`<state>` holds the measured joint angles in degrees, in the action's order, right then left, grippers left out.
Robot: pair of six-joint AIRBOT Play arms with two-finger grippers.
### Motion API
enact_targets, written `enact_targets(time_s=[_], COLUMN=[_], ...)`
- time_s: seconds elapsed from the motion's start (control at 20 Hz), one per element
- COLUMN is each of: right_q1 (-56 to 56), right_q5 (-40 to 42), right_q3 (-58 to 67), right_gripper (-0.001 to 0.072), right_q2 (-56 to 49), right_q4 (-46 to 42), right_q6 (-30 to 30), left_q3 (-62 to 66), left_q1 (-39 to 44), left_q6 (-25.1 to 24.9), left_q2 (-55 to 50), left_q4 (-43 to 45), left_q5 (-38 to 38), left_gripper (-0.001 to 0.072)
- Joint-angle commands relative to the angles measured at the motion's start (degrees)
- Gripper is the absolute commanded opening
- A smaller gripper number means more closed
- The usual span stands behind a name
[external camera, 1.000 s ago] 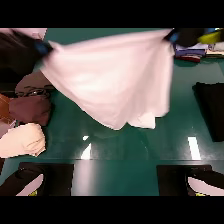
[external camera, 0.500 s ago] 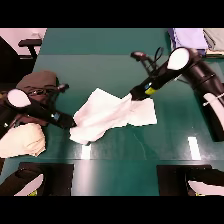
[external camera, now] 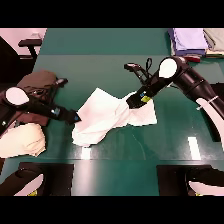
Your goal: Fold the shirts.
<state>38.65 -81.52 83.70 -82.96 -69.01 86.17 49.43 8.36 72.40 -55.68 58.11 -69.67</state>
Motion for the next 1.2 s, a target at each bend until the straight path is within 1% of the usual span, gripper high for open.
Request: enact_targets(time_s=[0.0, 0.1, 0.2, 0.4, 0.5, 0.9, 0.95, 1.0, 1.05, 1.15], right_q1=[0.1, 0.1, 0.1, 0.1, 0.1, 0.1, 0.1, 0.1, 0.1, -0.5], right_q5=[-0.1, -0.1, -0.1, -0.1, -0.1, 0.4, 0.3, 0.3, 0.4, 0.2], right_q3=[-0.1, -0.1, -0.1, -0.1, -0.1, -0.1, -0.1, -0.1, -0.1, 1.0], right_gripper=[0.0015, 0.0014, 0.0014, 0.0015, 0.0015, 0.0014, 0.0014, 0.0014, 0.0014, 0.0014], right_q2=[0.0, 0.0, 0.0, 0.0, 0.0, 0.0, 0.0, 0.0, 0.1, 0.5], right_q4=[0.0, 0.0, 0.0, 0.0, 0.0, 0.0, 0.0, 0.0, -0.1, -0.3], right_q6=[0.0, 0.0, -0.1, -0.1, -0.1, -0.1, -0.1, -0.1, -0.1, -0.8], left_q3=[4.3, 4.3, 4.3, 4.3, 4.3, 4.3, 4.3, 4.5, 5.1, 7.9], left_q1=[-0.8, -3.4, -5.9, -6.6, -6.6, -6.6, -6.6, -6.6, -6.6, -6.6], left_q6=[4.8, 5.4, 5.1, 2.1, 0.5, 0.5, 0.4, 0.4, 0.2, -0.4], left_q2=[-2.3, -7.8, -14.4, -23.7, -25.8, -26.9, -27.0, -27.0, -26.9, -25.9], left_q4=[7.5, 6.8, 3.4, -0.5, -2.8, -3.5, -3.6, -3.7, -3.7, -3.7], left_q5=[8.9, 9.6, 9.2, 8.8, 7.9, 7.5, 7.4, 7.5, 7.4, 6.7], left_gripper=[0.0506, 0.0506, 0.0506, 0.0506, 0.0505, 0.0496, 0.0470, 0.0218, 0.0044, 0.0030])
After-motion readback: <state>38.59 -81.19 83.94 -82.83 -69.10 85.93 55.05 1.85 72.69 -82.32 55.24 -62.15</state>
